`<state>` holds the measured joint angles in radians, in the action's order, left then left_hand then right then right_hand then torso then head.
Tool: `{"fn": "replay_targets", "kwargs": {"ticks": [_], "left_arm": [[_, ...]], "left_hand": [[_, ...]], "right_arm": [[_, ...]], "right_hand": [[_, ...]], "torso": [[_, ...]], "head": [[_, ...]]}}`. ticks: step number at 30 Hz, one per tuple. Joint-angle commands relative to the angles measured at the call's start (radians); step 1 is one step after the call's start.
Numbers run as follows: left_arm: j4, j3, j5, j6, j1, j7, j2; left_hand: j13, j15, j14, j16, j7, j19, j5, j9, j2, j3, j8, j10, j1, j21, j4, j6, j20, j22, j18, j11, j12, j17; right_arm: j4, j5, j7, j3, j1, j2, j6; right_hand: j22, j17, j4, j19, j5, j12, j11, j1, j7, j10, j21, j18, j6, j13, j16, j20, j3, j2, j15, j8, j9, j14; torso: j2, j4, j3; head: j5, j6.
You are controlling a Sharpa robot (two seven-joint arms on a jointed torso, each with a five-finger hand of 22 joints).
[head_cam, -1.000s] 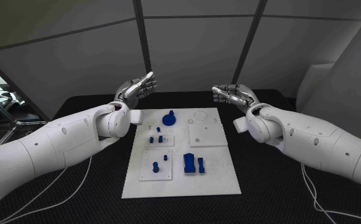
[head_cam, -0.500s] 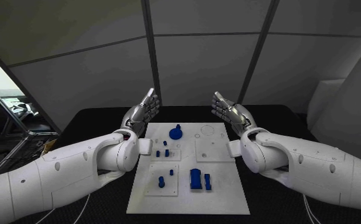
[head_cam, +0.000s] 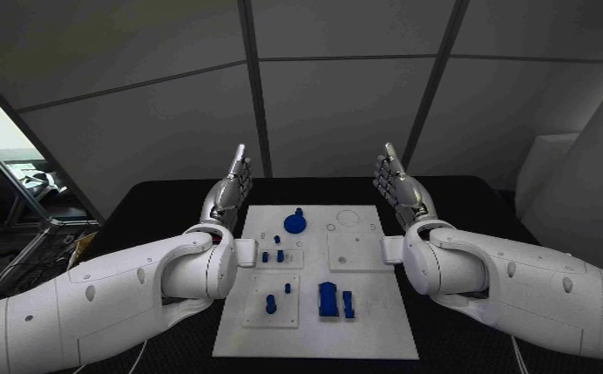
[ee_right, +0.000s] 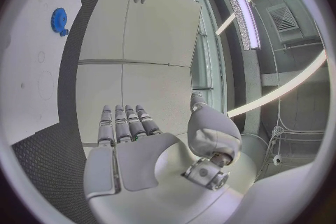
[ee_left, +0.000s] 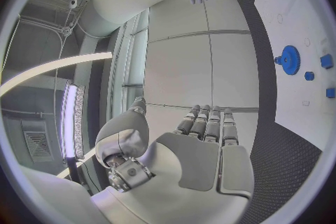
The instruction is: Assemble the parts on the task board
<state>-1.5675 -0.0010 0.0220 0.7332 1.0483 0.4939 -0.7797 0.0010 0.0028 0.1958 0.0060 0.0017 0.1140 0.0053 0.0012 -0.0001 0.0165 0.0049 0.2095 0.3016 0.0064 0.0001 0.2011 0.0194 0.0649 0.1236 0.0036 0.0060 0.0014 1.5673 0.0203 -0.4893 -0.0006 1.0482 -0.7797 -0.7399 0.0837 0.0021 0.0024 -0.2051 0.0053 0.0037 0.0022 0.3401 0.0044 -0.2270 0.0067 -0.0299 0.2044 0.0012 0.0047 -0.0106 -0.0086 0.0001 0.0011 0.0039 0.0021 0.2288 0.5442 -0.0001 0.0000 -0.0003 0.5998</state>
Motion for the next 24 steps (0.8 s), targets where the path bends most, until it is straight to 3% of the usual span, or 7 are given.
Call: {"fn": "replay_targets", "kwargs": {"ticks": [1,4,5,17,19,20,24], "left_arm": [[-0.002,0.001,-0.022,0.037,0.002,0.026,0.0],[-0.002,0.001,-0.022,0.037,0.002,0.026,0.0],[-0.002,0.001,-0.022,0.037,0.002,0.026,0.0],[-0.002,0.001,-0.022,0.037,0.002,0.026,0.0],[-0.002,0.001,-0.022,0.037,0.002,0.026,0.0],[-0.002,0.001,-0.022,0.037,0.002,0.026,0.0],[-0.002,0.001,-0.022,0.037,0.002,0.026,0.0]], "left_hand": [[-0.001,-0.003,-0.061,-0.006,-0.002,-0.035,-0.005,-0.001,0.0,-0.016,-0.005,-0.065,-0.094,-0.006,0.0,-0.063,-0.019,-0.065,-0.037,-0.004,-0.006,-0.001],[-0.001,-0.003,-0.078,-0.006,-0.002,-0.042,-0.005,-0.001,0.0,-0.016,-0.005,-0.084,-0.12,-0.006,0.0,-0.081,-0.019,-0.065,-0.037,-0.004,-0.006,-0.001],[-0.001,-0.003,-0.083,-0.006,-0.002,-0.114,-0.005,-0.001,0.0,-0.016,-0.005,-0.089,-0.127,-0.006,0.0,-0.086,-0.019,-0.065,-0.037,-0.004,-0.006,-0.001],[-0.001,-0.003,-0.123,-0.006,-0.002,-0.114,-0.005,-0.001,0.0,-0.016,-0.005,-0.131,-0.191,-0.006,0.0,-0.125,-0.019,-0.065,-0.037,-0.004,-0.006,-0.001],[-0.001,-0.003,-0.196,-0.006,-0.002,-0.114,-0.005,-0.001,0.0,-0.016,-0.005,-0.209,-0.228,-0.006,0.0,-0.201,-0.019,-0.065,-0.037,-0.004,-0.006,-0.001],[-0.001,-0.003,-0.196,-0.006,-0.002,-0.114,-0.005,-0.001,0.0,-0.016,-0.005,-0.209,-0.302,-0.006,0.0,-0.201,-0.019,-0.065,-0.037,-0.004,-0.006,-0.001],[-0.001,-0.003,-0.196,-0.006,-0.002,-0.114,-0.005,-0.001,0.0,-0.016,-0.005,-0.209,-0.302,-0.006,0.0,-0.201,-0.019,-0.065,-0.037,-0.004,-0.006,-0.001]], "right_arm": [[0.003,-0.02,-0.031,0.001,0.002,0.0,-0.03],[0.003,-0.02,-0.031,0.001,0.002,0.0,-0.03],[0.003,-0.02,-0.031,0.001,0.002,0.0,-0.03],[0.003,-0.02,-0.031,0.001,0.002,0.0,-0.03],[0.003,-0.02,-0.031,0.001,0.002,0.0,-0.03],[0.003,-0.02,-0.031,0.001,0.002,0.0,-0.03],[0.003,-0.02,-0.031,0.001,0.002,0.0,-0.03]], "right_hand": [[-0.084,-0.002,-0.002,0.062,-0.005,-0.004,-0.002,-0.105,-0.004,0.07,-0.007,0.03,-0.063,-0.001,-0.005,0.011,0.009,0.0,-0.001,-0.004,-0.002,-0.071],[-0.084,-0.002,-0.002,0.081,-0.005,-0.004,-0.002,-0.136,-0.004,0.09,-0.007,0.03,-0.082,-0.001,-0.005,0.011,0.009,0.0,-0.001,-0.004,-0.002,-0.092],[-0.084,-0.002,-0.002,0.085,-0.005,-0.004,-0.002,-0.143,-0.004,0.095,-0.007,0.03,-0.086,-0.001,-0.005,0.011,0.009,0.0,-0.001,-0.004,-0.002,-0.097],[-0.084,-0.002,-0.002,0.126,-0.005,-0.004,-0.002,-0.216,-0.004,0.142,-0.007,0.03,-0.127,-0.001,-0.005,0.011,0.009,0.0,-0.001,-0.004,-0.002,-0.144],[-0.084,-0.002,-0.002,0.132,-0.005,-0.004,-0.002,-0.224,-0.004,0.149,-0.007,0.03,-0.133,-0.001,-0.005,0.011,0.009,0.0,-0.001,-0.004,-0.002,-0.149],[-0.084,-0.002,-0.002,0.205,-0.005,-0.004,-0.002,-0.244,-0.004,0.227,-0.007,0.03,-0.204,-0.001,-0.005,0.011,0.009,0.0,-0.001,-0.004,-0.002,-0.229],[-0.084,-0.002,-0.002,0.205,-0.005,-0.004,-0.002,-0.34,-0.004,0.227,-0.007,0.03,-0.204,-0.001,-0.005,0.011,0.009,0.0,-0.001,-0.004,-0.002,-0.229]], "torso": [[0.0,0.0001,0.0],[0.0,0.0001,0.0],[0.0,0.0001,0.0],[0.0,0.0001,0.0],[0.0,0.0001,0.0],[0.0,0.0001,0.0],[0.0,0.0001,0.0]], "head": [[0.0,0.0],[0.0,0.0],[0.0,0.0],[0.0,0.0],[0.0,0.0],[0.0,0.0],[0.0,0.0]]}}
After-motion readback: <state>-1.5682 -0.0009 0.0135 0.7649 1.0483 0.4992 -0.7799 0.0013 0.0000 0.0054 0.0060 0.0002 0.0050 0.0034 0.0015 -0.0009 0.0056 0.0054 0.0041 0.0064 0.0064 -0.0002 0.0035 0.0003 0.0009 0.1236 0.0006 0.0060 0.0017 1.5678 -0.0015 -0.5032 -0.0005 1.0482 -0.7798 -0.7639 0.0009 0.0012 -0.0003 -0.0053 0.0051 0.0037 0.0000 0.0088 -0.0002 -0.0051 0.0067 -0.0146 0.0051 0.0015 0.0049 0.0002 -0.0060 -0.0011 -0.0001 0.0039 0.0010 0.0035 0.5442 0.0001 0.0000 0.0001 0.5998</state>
